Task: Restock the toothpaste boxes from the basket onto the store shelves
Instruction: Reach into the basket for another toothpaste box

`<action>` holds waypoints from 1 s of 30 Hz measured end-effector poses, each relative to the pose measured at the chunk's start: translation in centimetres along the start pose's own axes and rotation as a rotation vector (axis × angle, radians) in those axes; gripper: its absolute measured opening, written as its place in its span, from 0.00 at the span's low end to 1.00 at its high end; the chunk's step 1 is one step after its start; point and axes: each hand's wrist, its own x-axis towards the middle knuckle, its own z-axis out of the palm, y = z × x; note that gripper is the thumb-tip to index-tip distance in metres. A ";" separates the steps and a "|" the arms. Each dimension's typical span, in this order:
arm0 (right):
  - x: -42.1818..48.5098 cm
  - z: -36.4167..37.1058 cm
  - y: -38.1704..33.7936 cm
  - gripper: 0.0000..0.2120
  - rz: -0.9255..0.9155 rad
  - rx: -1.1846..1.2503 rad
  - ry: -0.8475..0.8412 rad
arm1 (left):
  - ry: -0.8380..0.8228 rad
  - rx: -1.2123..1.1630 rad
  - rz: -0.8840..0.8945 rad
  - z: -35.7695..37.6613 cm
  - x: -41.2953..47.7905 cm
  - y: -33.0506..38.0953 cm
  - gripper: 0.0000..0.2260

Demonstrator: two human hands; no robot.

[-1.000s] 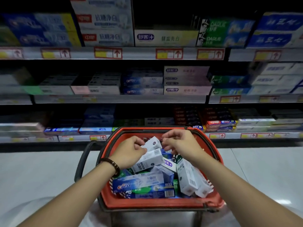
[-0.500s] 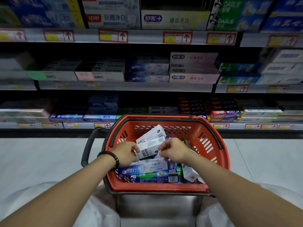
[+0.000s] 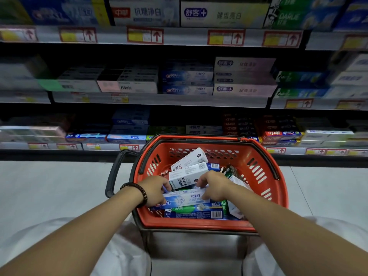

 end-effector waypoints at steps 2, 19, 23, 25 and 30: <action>0.1 0.1 0.1 0.23 -0.004 -0.039 -0.004 | 0.001 0.013 0.015 -0.1 -0.1 0.0 0.17; -0.2 -0.3 0.7 0.17 -0.088 -0.045 0.004 | 0.192 -0.177 0.029 -2.2 0.2 -0.9 0.14; -0.7 -1.0 1.1 0.15 -0.095 0.000 0.033 | 0.201 -0.168 0.029 -2.5 0.0 -0.7 0.16; -0.9 -1.3 1.4 0.16 -0.098 0.006 0.039 | 0.199 -0.176 0.025 -2.8 -0.2 -0.6 0.19; -1.3 -2.6 2.1 0.16 -0.093 0.054 0.054 | 0.227 -0.182 0.016 -3.7 -0.8 -0.2 0.20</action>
